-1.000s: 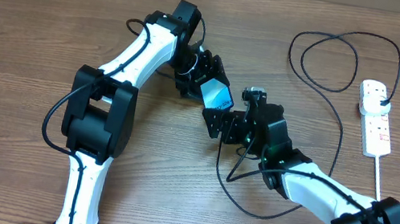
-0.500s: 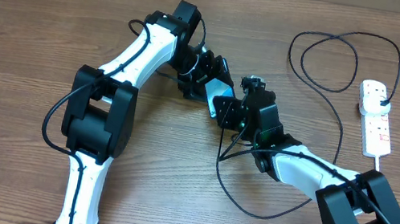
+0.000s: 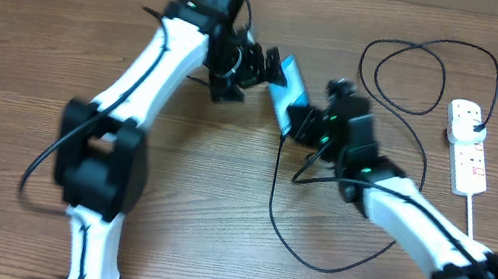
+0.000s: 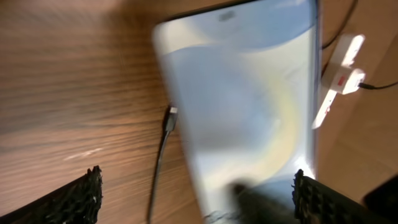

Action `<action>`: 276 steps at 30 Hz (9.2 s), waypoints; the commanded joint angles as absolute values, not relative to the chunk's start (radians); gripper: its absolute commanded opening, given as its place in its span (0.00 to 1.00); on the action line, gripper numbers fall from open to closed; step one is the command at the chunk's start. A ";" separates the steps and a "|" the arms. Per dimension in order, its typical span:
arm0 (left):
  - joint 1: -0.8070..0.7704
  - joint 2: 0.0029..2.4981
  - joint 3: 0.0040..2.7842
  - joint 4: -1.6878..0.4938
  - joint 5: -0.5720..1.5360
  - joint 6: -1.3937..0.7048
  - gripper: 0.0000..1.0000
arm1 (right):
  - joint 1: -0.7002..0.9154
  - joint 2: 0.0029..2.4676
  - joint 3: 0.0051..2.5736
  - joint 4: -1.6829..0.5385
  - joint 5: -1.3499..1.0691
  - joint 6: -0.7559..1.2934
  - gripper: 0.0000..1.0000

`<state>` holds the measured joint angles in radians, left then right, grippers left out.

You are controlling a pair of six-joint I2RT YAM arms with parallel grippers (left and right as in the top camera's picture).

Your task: Plug charger to phone and switch on socket

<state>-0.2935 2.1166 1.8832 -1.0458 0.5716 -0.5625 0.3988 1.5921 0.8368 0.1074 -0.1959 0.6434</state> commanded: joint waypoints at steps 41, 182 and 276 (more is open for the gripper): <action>-0.293 1.844 0.716 1.445 0.779 -1.380 0.75 | 0.342 1.586 0.885 0.363 -0.714 0.949 0.04; -0.117 2.126 1.052 0.611 1.542 -1.751 0.05 | 0.079 1.154 0.885 -0.826 -0.434 0.227 0.92; 0.030 2.126 1.052 1.055 1.517 -1.709 0.04 | 0.602 1.827 0.918 -0.071 0.217 0.262 0.66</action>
<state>0.0223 2.1304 1.0332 1.0451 1.5139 -1.7256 0.5968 1.8072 0.8921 -0.0784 0.1997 0.2447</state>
